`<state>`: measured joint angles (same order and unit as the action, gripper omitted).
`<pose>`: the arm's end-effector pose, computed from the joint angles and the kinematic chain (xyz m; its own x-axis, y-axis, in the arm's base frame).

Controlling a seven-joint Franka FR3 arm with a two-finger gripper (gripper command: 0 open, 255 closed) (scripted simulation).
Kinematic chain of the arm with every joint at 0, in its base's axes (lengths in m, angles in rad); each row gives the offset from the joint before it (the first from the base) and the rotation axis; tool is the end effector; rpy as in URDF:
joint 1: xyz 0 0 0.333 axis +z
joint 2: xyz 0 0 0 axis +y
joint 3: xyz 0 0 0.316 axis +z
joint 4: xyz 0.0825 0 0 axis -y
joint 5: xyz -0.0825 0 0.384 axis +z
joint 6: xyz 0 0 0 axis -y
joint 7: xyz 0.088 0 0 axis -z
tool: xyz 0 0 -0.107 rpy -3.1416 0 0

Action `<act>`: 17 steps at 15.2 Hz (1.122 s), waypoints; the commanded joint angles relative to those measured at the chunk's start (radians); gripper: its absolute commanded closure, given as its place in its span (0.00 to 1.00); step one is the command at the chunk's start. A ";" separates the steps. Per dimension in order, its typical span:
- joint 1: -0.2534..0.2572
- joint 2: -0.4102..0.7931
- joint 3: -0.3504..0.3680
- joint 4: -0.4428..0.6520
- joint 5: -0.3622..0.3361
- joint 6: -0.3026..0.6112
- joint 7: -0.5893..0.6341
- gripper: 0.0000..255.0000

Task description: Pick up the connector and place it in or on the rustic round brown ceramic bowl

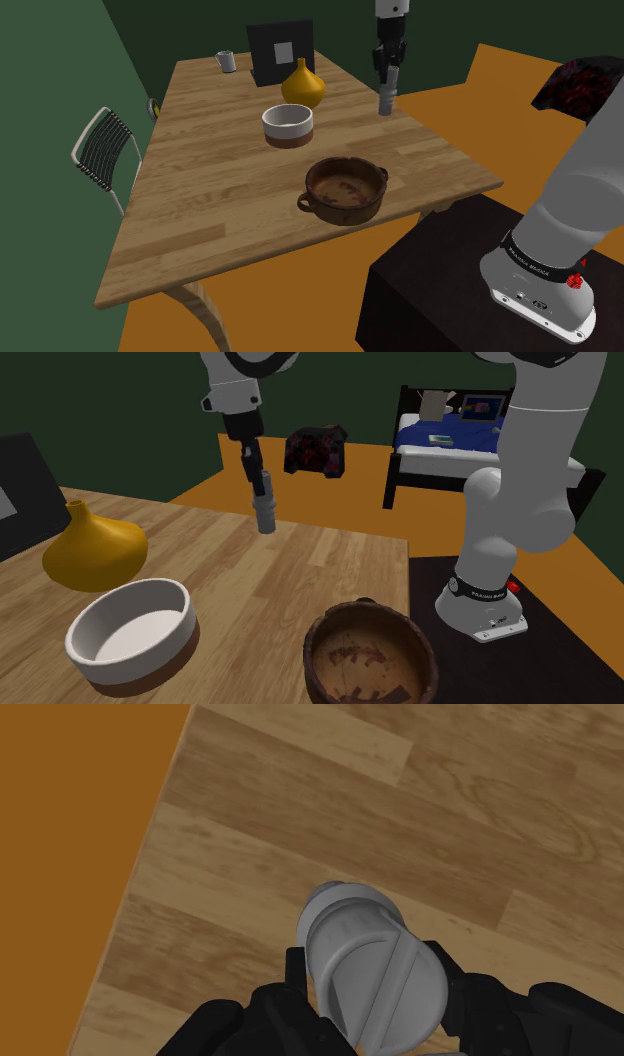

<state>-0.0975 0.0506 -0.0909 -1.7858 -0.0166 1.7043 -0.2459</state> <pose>0.5536 -0.1063 0.5057 0.9893 0.0608 -0.1326 0.0598 -0.9981 -0.0120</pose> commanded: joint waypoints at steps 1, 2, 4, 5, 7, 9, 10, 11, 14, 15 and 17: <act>0.000 -0.001 0.000 0.025 0.000 -0.026 0.000 1.00; 0.000 -0.001 0.000 0.038 0.000 -0.039 0.000 1.00; 0.000 -0.001 0.000 0.065 0.000 -0.066 0.000 1.00; 0.000 -0.001 0.000 0.079 0.000 -0.080 -0.001 1.00; 0.000 0.001 0.000 0.108 0.000 -0.107 -0.001 1.00; 0.000 0.003 0.000 0.137 0.000 -0.135 -0.002 1.00; 0.000 0.005 0.000 0.153 0.001 -0.149 -0.002 1.00; 0.000 0.006 0.000 0.169 0.001 -0.162 -0.002 1.00; 0.000 0.013 0.000 0.218 0.001 -0.205 -0.004 1.00; 0.000 0.016 0.000 0.235 0.002 -0.219 -0.004 1.00; 0.011 -0.008 0.009 0.215 0.002 -0.223 0.016 1.00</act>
<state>-0.0931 0.0574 -0.0871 -1.5599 -0.0149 1.4849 -0.2412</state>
